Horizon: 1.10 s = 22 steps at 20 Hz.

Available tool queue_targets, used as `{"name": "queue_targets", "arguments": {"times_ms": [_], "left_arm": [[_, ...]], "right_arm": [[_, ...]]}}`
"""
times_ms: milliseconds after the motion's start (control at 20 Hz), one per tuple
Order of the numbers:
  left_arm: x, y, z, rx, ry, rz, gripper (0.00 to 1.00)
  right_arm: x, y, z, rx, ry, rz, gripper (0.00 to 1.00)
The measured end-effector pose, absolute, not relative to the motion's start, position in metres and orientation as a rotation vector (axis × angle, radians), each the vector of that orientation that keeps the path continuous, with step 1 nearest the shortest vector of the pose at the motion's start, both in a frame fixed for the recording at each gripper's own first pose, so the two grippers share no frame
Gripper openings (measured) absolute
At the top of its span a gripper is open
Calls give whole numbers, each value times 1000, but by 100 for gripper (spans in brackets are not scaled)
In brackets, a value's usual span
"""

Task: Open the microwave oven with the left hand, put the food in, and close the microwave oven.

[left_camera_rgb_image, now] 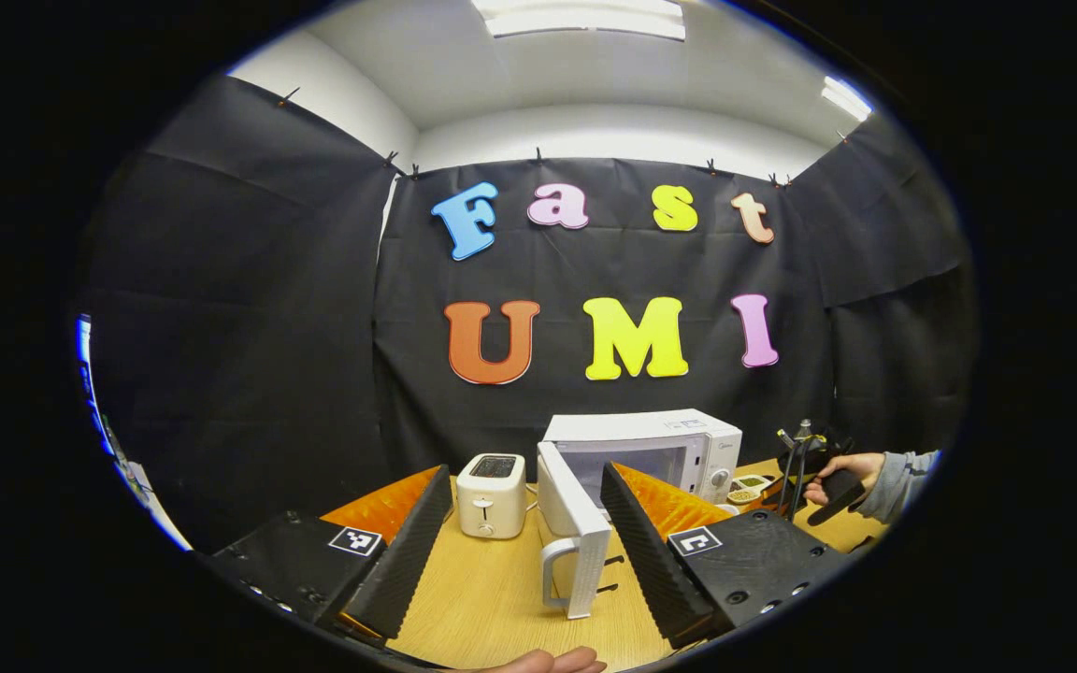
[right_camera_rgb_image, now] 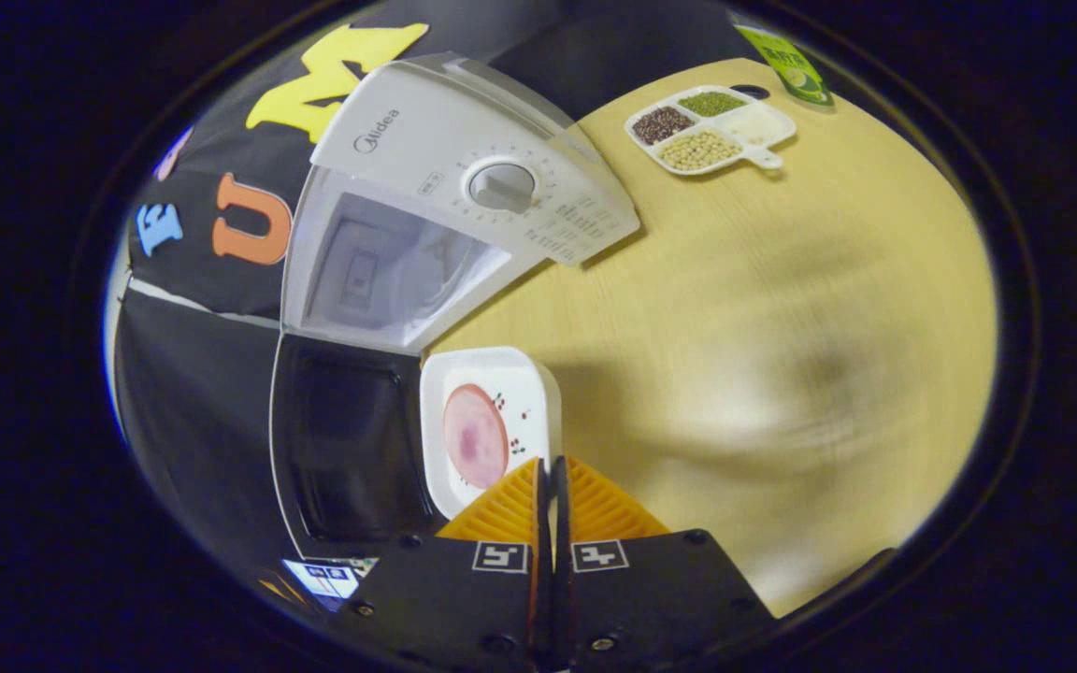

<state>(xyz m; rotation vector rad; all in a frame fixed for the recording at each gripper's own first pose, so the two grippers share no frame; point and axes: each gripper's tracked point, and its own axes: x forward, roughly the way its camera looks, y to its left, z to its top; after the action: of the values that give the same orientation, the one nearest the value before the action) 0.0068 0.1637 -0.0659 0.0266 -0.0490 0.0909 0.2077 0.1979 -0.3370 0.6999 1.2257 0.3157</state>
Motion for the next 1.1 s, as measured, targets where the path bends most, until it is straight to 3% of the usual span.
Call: {"name": "queue_targets", "arguments": {"times_ms": [350, 650, 700, 750, 950, 1100], "left_arm": [[12, 165, -72, 22, -36, 91, 95], [16, 171, -71, 22, -29, 111, 95], [19, 174, -72, 24, -26, 121, 95], [22, 176, -74, 20, -21, 126, 95], [32, 177, -86, -23, 16, 130, 95], [40, 171, -90, -17, 17, 103, 95]], "right_arm": [[245, 263, -338, 990, 1012, 137, 4], [288, 323, -339, 1218, 834, 70, 0], [297, 329, -339, 1244, 790, 52, 4], [308, 333, -341, 1266, 746, 32, 0], [352, 341, -355, 1342, 610, -47, 5], [387, 346, -354, 1364, 525, -30, 5]]}}
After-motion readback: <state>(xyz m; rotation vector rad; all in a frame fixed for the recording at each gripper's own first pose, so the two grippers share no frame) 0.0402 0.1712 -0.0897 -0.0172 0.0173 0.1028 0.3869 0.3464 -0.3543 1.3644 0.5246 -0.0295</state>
